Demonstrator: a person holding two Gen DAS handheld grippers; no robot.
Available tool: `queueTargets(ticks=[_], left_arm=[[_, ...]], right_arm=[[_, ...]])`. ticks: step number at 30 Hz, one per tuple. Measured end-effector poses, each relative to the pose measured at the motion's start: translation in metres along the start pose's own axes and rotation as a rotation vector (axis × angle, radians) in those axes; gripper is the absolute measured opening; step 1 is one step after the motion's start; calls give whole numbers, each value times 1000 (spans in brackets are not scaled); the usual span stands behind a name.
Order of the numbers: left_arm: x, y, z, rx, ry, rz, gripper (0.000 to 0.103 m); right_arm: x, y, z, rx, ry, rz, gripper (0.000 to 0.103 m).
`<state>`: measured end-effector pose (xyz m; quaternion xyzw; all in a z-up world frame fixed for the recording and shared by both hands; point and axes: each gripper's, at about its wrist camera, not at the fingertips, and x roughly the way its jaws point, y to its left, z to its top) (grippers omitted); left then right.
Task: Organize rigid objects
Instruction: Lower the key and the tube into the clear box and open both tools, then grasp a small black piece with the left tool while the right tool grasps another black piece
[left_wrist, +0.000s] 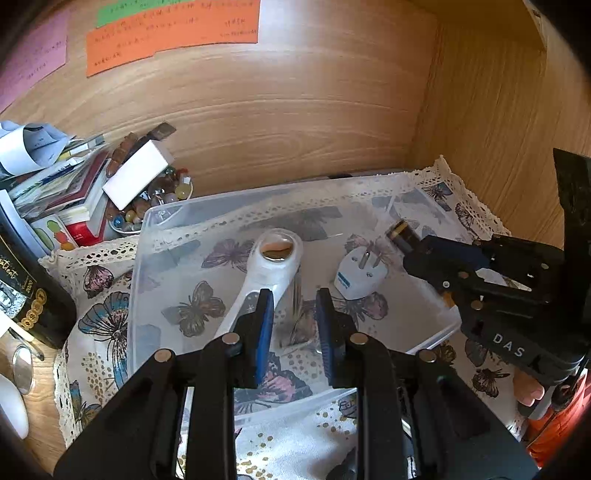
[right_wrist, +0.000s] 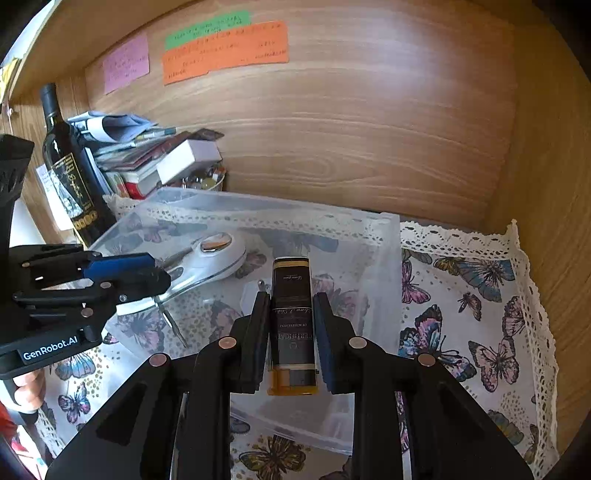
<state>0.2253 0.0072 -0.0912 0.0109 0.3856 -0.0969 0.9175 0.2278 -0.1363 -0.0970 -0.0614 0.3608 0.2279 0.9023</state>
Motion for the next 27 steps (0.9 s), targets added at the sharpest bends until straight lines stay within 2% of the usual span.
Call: queueTargets(ticks=[7,12,14,18,21,27], left_arm=[[-18,0,0,-1,-28,18,23],[-42,1,-2,-6,-72,41,39],[-54,1,-5,-5,-95,52,43],[-72,2,-13,-4,-120,63,62],[-82,3,-23,-5,-122,73,66],[-79,3,-49,-15,-62,68,67]], right_arm=[[-11,2,2,-5,-27,-4,25],[-35,4,1,-10,-81,-5,34],[-45,5,-1,-14,-102,2,37],[-61,11,-8,-22,-122,5,39],[-67,16,-17,-27,-118,8,40],[-62,24,-43,-24,-47,29,42]])
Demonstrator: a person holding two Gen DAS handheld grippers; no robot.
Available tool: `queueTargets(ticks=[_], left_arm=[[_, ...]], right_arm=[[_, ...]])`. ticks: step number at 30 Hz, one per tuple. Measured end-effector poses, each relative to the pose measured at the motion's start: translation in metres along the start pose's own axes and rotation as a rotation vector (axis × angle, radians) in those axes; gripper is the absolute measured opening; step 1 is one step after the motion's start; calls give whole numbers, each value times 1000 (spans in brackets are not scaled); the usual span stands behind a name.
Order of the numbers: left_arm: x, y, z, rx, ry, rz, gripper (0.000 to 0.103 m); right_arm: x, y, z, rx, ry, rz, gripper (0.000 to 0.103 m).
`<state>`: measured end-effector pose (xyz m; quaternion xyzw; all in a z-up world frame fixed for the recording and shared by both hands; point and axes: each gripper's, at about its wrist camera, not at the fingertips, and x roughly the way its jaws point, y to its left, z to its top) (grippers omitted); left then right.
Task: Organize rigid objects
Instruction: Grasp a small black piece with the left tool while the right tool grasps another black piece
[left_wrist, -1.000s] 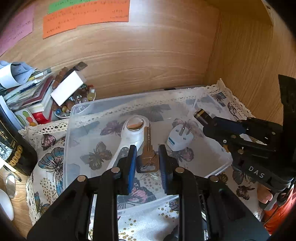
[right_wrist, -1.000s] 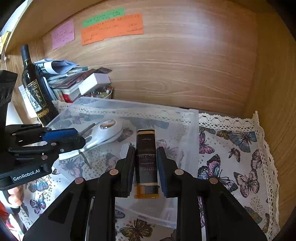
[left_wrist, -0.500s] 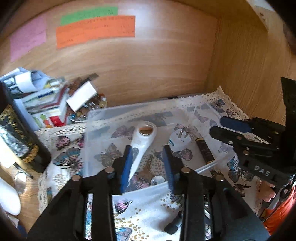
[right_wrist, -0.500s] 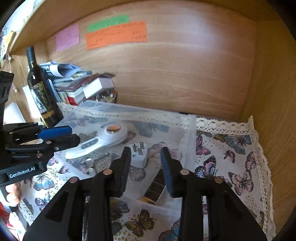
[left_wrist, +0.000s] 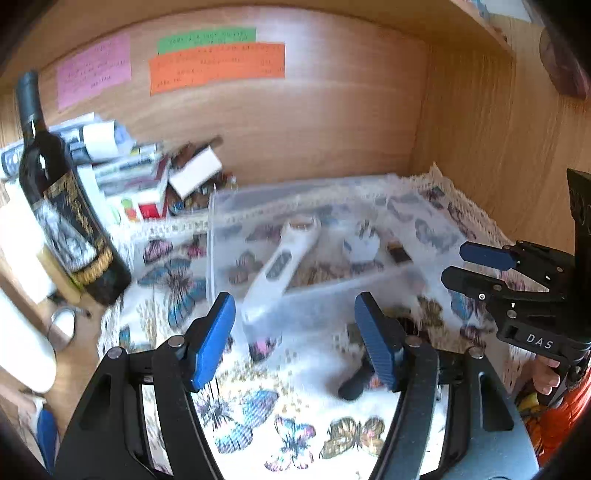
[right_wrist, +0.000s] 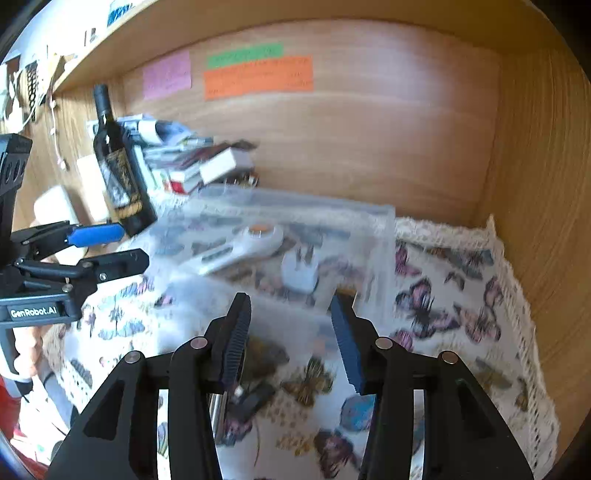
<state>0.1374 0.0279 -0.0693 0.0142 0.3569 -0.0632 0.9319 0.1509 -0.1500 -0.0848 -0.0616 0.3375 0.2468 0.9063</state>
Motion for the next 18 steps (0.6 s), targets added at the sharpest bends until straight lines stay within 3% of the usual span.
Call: queueTargets(ticks=[9,18], left_arm=[[23,-19,-44,46,144,-36,67],[42,-41,-50,104,225,-111,67]], right_arm=[[9,3,-34,0,108,8,49],[24,13,-54,-17,203,57,49]])
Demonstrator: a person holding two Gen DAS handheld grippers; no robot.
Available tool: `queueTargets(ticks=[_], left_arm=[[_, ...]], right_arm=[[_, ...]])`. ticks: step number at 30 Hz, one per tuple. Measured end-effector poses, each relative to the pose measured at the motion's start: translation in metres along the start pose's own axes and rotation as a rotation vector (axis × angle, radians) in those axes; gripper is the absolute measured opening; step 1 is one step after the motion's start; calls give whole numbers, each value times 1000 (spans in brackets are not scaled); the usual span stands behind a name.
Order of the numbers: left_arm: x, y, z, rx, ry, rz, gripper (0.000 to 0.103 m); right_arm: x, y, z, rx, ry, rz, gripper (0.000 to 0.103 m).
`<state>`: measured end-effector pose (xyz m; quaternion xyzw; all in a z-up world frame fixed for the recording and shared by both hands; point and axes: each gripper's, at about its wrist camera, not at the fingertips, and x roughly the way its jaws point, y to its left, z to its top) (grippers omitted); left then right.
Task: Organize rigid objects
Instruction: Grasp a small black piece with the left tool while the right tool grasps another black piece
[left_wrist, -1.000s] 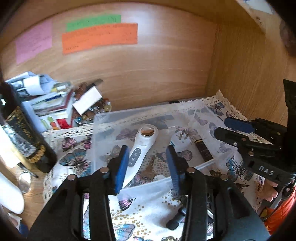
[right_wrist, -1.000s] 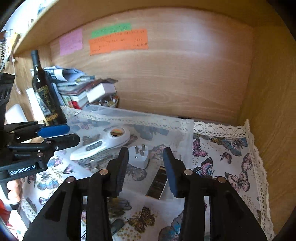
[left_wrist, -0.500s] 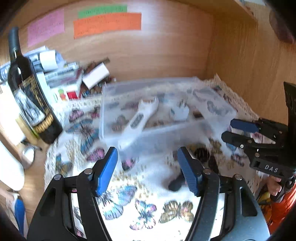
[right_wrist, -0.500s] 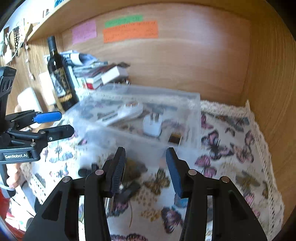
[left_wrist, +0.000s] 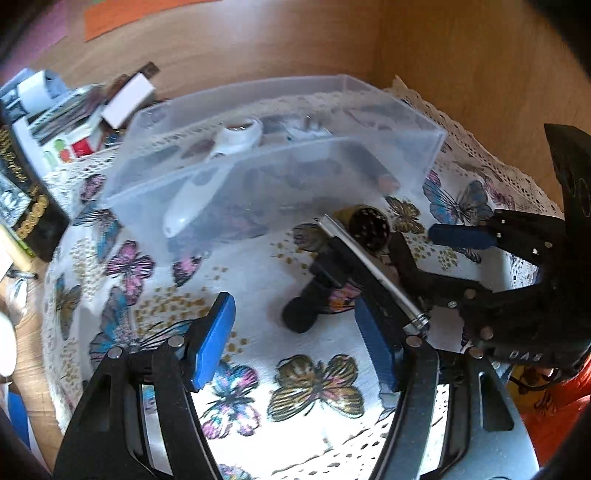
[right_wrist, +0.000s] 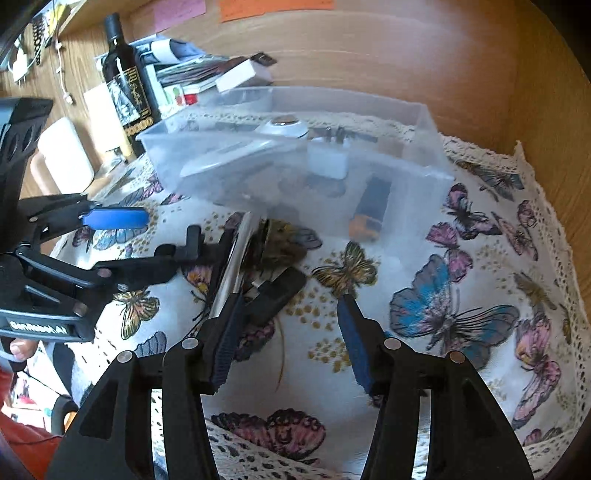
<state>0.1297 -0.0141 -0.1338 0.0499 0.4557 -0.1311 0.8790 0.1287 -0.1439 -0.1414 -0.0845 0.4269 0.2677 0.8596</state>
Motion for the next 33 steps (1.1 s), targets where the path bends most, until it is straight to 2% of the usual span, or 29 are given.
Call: queueTargets(ticks=[4,6,9,11,13,14,15,21,24,33], left_arm=[[10,-2,7,15,18,-13,66],[14,-2,9,18,28,-23,57],[20,-2,13,16,30,-16,53],[21,-2,15,10,25,-22,47],[22,-1,16,9,16,-31,36],[22,-2,17,8,11,-33,27],[22,-2,17,4,5,-32,24],[11,6,10,-34,-32,-36,24],[-2,8,5,-47,-64,-15,24],[-37,19,8,-97,-167,16,24]], right_arm=[[6,0,2,6,5,9,49],[8,0,2,-1,7,4,49],[9,2,3,-23,7,-10,46],[10,5,3,-36,4,-13,36],[10,5,3,-36,-3,-15,26],[10,4,4,-32,-5,-17,21],[10,3,4,-26,-8,-17,19],[4,-2,2,4,-27,-4,16],[-1,-5,3,21,-42,-5,16],[-34,-8,19,37,-153,-32,16]])
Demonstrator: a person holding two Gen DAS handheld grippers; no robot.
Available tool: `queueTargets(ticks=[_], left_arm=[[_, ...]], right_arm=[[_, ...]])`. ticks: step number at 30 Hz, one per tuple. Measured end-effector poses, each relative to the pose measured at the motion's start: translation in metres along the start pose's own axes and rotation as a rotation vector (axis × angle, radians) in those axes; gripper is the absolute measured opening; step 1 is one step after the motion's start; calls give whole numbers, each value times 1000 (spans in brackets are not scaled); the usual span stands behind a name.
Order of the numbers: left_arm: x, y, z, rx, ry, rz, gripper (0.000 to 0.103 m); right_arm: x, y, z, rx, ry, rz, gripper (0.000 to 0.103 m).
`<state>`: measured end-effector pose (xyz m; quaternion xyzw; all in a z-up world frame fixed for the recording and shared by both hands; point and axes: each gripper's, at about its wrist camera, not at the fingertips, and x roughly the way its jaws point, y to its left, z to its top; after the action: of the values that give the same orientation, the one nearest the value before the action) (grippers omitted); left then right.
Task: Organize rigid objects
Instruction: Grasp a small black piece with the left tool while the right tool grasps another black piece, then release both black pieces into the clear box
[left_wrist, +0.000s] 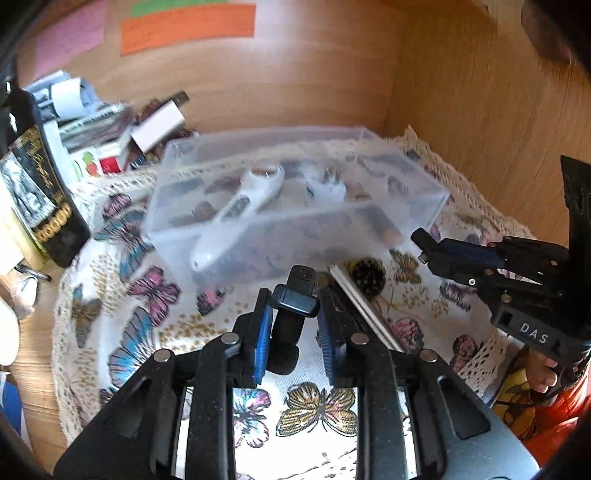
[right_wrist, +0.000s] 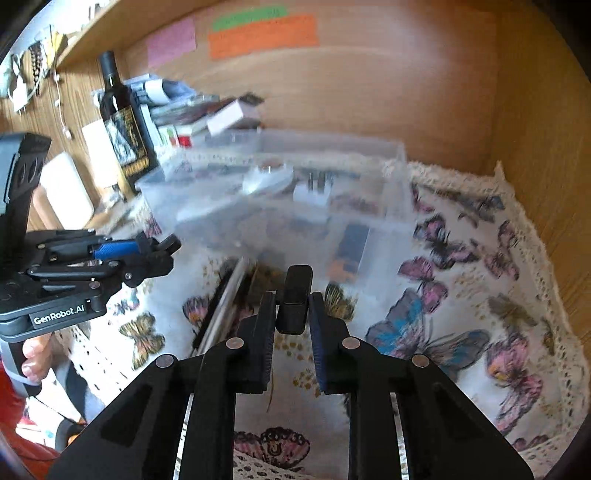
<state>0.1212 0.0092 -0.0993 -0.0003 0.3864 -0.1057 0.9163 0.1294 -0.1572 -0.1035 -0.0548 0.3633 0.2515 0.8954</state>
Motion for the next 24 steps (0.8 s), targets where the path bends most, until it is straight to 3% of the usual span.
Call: queueTargets(ticks=[13,20,24], left_arm=[[-35,5,46,6,-170,29,24],[-36,8,70,13,-225,48,24],[-21,10,82,20,-218,51,24]], right_arm=[[-25,1,45,-40,-173,-31,16],[-14,-7,65,-38,-198,-39,16],[1,-11,73,-32,-180,-37,16]])
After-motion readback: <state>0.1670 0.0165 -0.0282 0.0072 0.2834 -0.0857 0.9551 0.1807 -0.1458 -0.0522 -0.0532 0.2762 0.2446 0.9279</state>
